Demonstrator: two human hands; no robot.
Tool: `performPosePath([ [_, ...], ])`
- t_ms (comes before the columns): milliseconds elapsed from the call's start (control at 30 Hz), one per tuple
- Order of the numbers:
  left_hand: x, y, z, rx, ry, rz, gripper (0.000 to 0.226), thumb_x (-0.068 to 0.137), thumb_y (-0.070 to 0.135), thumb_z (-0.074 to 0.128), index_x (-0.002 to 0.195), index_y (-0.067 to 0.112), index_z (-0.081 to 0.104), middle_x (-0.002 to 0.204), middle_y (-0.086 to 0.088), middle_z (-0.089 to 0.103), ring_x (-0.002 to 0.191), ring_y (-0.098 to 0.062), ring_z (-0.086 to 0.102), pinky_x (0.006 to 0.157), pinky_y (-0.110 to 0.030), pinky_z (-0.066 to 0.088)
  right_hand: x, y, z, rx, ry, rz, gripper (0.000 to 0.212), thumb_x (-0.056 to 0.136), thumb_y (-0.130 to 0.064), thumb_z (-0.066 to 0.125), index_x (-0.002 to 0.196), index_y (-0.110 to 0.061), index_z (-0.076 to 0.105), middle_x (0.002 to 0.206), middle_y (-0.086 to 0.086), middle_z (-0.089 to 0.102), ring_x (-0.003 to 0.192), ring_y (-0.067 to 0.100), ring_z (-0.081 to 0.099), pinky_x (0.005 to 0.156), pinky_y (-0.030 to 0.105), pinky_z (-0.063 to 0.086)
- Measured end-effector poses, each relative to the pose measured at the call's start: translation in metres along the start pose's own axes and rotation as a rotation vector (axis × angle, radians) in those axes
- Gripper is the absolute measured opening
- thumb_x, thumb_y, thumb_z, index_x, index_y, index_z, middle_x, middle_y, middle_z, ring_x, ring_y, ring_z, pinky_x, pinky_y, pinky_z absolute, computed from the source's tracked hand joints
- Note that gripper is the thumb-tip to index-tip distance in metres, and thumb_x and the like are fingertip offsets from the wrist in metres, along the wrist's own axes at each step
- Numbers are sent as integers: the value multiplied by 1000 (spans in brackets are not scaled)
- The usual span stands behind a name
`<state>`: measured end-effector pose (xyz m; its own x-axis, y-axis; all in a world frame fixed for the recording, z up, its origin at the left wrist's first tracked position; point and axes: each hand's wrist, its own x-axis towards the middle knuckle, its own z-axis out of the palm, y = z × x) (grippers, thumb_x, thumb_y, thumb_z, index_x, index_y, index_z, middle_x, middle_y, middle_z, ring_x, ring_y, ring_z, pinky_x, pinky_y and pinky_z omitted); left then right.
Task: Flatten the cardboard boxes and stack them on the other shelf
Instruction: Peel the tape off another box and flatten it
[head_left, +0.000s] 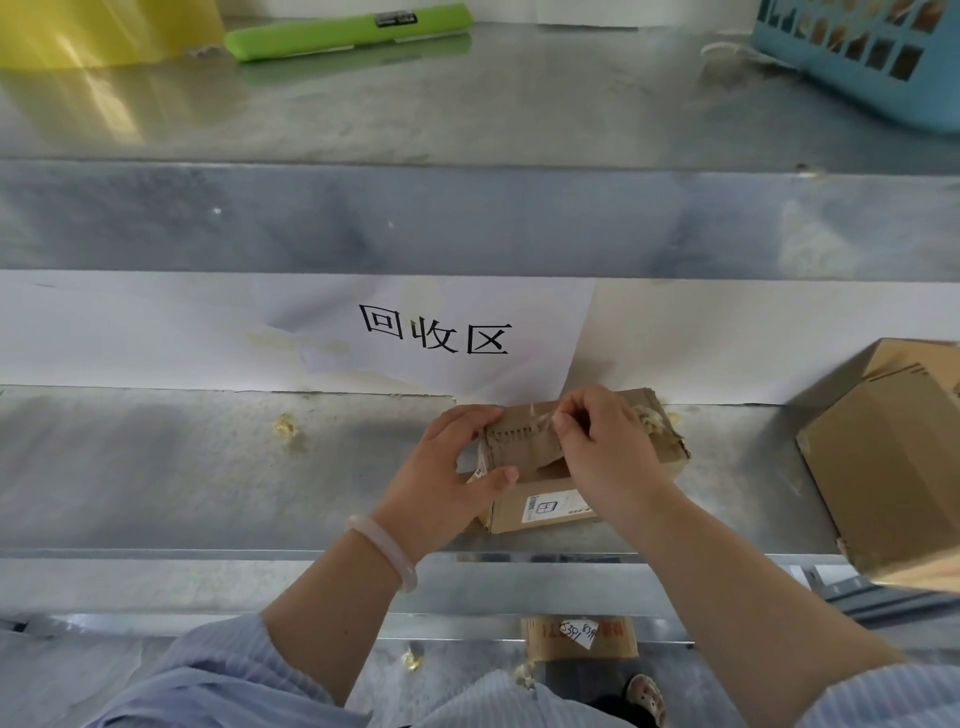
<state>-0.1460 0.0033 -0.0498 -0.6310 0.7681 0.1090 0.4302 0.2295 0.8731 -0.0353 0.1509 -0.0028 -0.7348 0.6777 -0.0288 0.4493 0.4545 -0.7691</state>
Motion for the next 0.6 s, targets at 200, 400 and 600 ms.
performPosePath([
  [200, 3, 4, 11, 12, 53, -49, 46, 70, 38, 62, 113, 52, 51, 121, 41, 35, 112, 14, 42, 77, -14, 38, 1, 5, -7, -76, 132, -42, 18, 94, -21, 53, 79, -31, 47, 84, -11, 55, 75, 3, 51, 58, 19, 36],
  [400, 3, 5, 14, -9, 57, -79, 47, 67, 36, 60, 108, 56, 53, 118, 44, 34, 111, 19, 38, 76, -14, 37, -6, -7, -4, -391, 151, -390, 7, 88, -24, 64, 82, -20, 63, 82, -5, 61, 77, 18, 55, 70, 33, 47],
  [600, 3, 8, 17, -88, 65, -87, 47, 69, 27, 62, 98, 64, 58, 117, 37, 39, 110, 24, 35, 81, -4, 39, -11, -13, 7, -171, -60, -285, 15, 94, -36, 53, 94, -31, 67, 89, -15, 64, 81, 1, 57, 74, 22, 49],
])
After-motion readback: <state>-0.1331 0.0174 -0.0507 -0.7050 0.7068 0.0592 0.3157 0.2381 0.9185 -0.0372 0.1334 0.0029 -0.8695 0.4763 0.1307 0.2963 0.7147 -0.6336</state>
